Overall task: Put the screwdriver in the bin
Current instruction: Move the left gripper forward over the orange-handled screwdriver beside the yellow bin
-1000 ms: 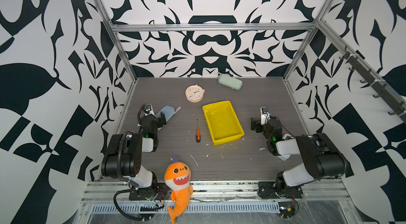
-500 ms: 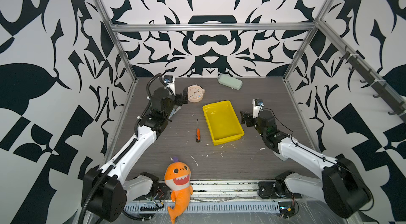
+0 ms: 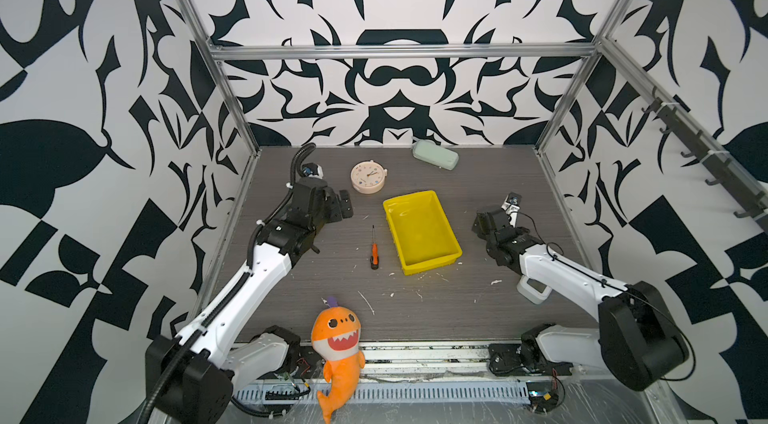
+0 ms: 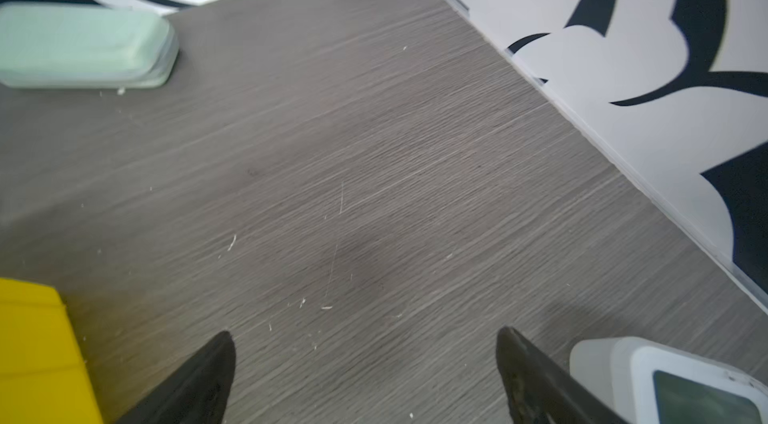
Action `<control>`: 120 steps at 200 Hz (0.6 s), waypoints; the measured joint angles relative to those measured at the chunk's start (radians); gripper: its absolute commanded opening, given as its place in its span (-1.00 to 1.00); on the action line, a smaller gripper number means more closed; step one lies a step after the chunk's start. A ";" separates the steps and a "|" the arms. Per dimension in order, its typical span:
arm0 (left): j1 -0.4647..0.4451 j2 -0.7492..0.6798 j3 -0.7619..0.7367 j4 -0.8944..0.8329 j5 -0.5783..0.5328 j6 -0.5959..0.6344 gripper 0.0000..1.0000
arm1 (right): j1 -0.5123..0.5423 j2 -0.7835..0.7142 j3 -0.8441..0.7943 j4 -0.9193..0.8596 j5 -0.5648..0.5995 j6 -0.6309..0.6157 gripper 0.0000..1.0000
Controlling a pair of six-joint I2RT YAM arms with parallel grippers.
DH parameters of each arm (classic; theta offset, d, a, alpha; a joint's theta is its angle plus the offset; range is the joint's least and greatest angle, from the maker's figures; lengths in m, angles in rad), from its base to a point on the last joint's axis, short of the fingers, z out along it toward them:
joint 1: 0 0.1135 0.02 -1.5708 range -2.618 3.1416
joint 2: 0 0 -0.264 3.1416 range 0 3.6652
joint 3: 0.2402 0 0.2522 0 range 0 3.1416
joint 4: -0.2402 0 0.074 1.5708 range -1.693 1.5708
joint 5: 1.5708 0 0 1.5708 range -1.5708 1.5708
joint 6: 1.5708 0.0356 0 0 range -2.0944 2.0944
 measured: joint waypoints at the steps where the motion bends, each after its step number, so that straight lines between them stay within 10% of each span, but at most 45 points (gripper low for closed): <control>1: 0.000 -0.003 -0.002 -0.001 -0.004 -0.005 0.99 | 0.000 -0.002 -0.002 0.001 0.001 0.001 1.00; 50: 0.063 -0.145 -0.132 -0.058 -0.082 -0.293 1.00 | 0.000 -0.024 -0.061 0.073 -0.083 0.004 1.00; 120: -0.092 -0.055 -0.245 -0.006 0.043 -0.432 0.22 | 0.000 0.027 -0.061 0.161 -0.118 -0.013 0.99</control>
